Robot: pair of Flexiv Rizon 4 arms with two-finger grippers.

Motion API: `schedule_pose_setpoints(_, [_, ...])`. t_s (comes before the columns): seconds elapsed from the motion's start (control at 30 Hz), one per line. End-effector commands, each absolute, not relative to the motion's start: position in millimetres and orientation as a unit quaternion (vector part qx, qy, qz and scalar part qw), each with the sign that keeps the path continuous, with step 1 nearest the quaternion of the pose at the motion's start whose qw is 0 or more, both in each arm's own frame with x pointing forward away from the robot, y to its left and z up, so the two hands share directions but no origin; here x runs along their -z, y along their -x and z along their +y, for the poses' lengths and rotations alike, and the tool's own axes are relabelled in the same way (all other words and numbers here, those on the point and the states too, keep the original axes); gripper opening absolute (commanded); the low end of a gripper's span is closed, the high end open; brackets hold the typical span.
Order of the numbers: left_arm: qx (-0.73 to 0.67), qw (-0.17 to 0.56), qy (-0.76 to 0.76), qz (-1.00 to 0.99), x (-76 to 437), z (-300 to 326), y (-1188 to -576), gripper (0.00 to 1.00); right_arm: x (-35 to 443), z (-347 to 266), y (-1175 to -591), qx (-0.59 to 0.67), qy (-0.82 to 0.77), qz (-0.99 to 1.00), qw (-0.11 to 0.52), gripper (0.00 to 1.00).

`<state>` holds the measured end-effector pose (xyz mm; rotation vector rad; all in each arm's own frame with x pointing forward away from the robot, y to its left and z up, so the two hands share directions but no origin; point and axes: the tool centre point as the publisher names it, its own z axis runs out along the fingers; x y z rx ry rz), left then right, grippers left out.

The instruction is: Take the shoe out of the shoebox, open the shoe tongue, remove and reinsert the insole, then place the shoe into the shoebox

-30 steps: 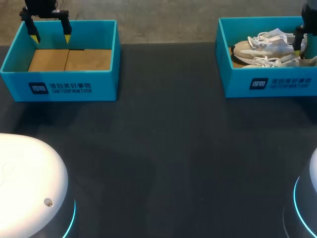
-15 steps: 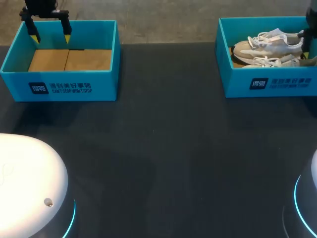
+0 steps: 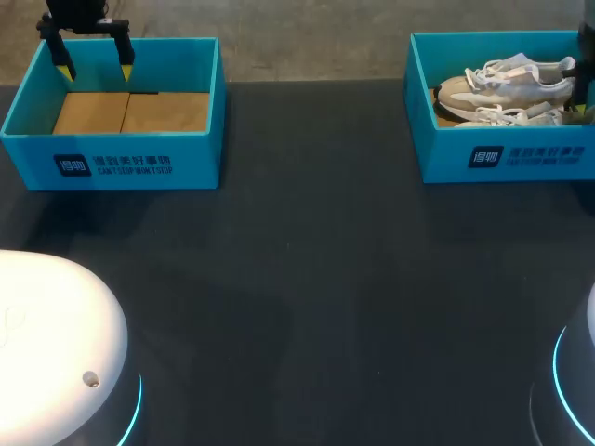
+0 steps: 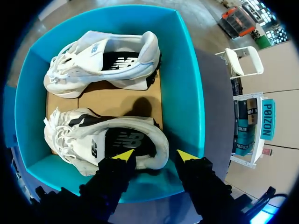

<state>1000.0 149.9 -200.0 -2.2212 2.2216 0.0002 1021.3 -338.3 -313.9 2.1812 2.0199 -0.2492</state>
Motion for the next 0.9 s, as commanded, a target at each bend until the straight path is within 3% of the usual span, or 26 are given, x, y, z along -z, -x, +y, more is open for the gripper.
schedule_pose_setpoints(0.03, [0.000, 0.000, 0.707, 0.707, 200.0, 149.9, -1000.0, 1.00, 318.7, -340.1, -1024.7, 0.087, -0.730, 0.674, 0.075, 0.54])
schedule_pose_setpoints(0.6, [0.000, 0.000, 0.707, 0.707, 200.0, 149.9, -1000.0, 1.00, 340.6, -349.6, -1026.1, 0.107, -0.736, 0.666, 0.057, 0.48])
schedule_pose_setpoints(0.77, [0.000, 0.000, 0.707, 0.707, 200.0, 149.9, -1000.0, 1.00, 344.6, -351.0, -1025.0, 0.109, -0.737, 0.665, 0.052, 0.50])
schedule_pose_setpoints(0.9, [0.000, 0.000, 0.707, 0.707, 200.0, 149.9, -1000.0, 1.00, 346.8, -351.8, -1022.3, 0.112, -0.737, 0.665, 0.048, 0.57])
